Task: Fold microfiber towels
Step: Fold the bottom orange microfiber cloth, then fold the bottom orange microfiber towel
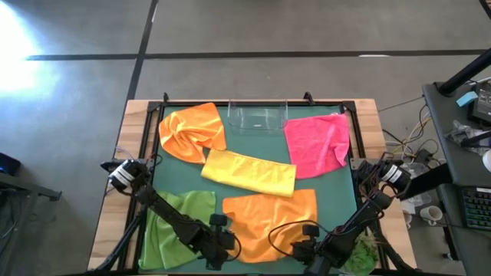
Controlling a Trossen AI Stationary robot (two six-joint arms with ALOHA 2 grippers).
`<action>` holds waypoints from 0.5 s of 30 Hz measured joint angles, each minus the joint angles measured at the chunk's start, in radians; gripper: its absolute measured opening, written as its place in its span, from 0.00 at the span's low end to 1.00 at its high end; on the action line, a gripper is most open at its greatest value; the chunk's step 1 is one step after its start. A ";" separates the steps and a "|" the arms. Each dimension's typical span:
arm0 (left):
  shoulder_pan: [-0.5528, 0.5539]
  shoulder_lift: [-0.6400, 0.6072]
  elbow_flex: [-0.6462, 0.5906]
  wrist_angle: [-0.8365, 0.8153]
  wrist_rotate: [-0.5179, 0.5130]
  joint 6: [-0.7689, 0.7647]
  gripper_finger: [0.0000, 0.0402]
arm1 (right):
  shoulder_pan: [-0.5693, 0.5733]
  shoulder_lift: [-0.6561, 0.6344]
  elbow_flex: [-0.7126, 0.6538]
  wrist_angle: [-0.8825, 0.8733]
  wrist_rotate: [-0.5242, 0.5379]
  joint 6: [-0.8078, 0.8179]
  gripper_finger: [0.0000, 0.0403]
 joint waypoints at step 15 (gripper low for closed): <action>-0.024 -0.111 -0.012 0.007 0.026 0.006 0.34 | 0.000 0.000 0.000 0.000 -0.004 -0.002 0.14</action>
